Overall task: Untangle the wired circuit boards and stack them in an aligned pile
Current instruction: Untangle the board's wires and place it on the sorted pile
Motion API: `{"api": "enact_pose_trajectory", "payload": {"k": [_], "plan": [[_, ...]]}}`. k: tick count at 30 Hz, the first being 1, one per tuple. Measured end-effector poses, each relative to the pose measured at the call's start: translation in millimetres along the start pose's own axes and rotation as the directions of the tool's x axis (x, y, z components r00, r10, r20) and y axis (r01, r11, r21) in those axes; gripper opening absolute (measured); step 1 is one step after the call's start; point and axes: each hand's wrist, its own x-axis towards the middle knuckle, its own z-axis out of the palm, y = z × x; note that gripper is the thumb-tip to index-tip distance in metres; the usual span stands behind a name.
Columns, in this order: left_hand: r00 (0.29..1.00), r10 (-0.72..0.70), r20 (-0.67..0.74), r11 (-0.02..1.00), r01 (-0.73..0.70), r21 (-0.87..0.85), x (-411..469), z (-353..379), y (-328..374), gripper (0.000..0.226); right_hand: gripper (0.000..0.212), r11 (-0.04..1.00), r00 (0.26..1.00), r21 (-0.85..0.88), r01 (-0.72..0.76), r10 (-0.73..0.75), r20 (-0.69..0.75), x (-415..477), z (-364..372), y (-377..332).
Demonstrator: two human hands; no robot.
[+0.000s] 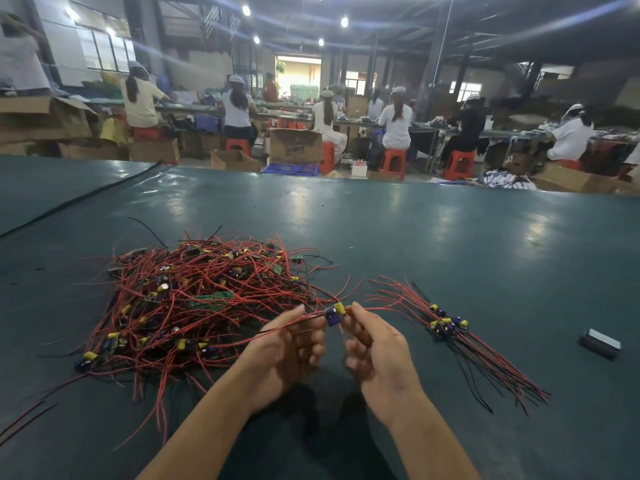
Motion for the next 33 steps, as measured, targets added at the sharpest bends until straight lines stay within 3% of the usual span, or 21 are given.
{"api": "enact_pose_trajectory", "payload": {"k": [2, 5, 11, 14, 22, 28, 33], "plan": [[0.994, 0.112, -0.012, 0.987, -0.109, 0.116, 3, 2, -10, 0.014, 0.009, 0.998, 0.998, 0.059, 0.032, -0.029, -0.055, -1, 3, 2], [0.962, 0.266, 0.063, 0.920, -0.273, 0.282, 5, 5, -22, 0.032, 0.017, 0.994, 0.988, 0.061, 0.094, -0.086, -0.130, -4, 7, 10], [0.885, 0.460, -0.065, 0.838, -0.410, 0.360, 10, 9, -30, 0.053, 0.026, 0.982, 0.973, -0.048, 0.184, -0.189, -0.136, -11, 16, 27], [0.836, 0.541, -0.096, 0.800, -0.475, 0.367, 9, 10, -28, 0.049, 0.026, 0.979, 0.967, -0.080, 0.186, -0.197, -0.162, -14, 22, 30], [0.800, 0.598, -0.044, 0.718, -0.511, 0.473, 8, 8, -26, 0.032, 0.021, 0.968, 0.957, -0.134, 0.211, -0.233, -0.176, -17, 24, 28], [0.796, 0.604, -0.039, 0.709, -0.514, 0.483, 12, 8, -27, 0.043, 0.023, 0.993, 0.962, -0.039, 0.112, -0.119, -0.244, -9, 18, 20], [0.789, 0.608, -0.086, 0.742, -0.525, 0.416, 12, 8, -22, 0.039, 0.022, 0.994, 0.947, 0.055, 0.095, -0.073, -0.314, 2, 7, 5]]}}
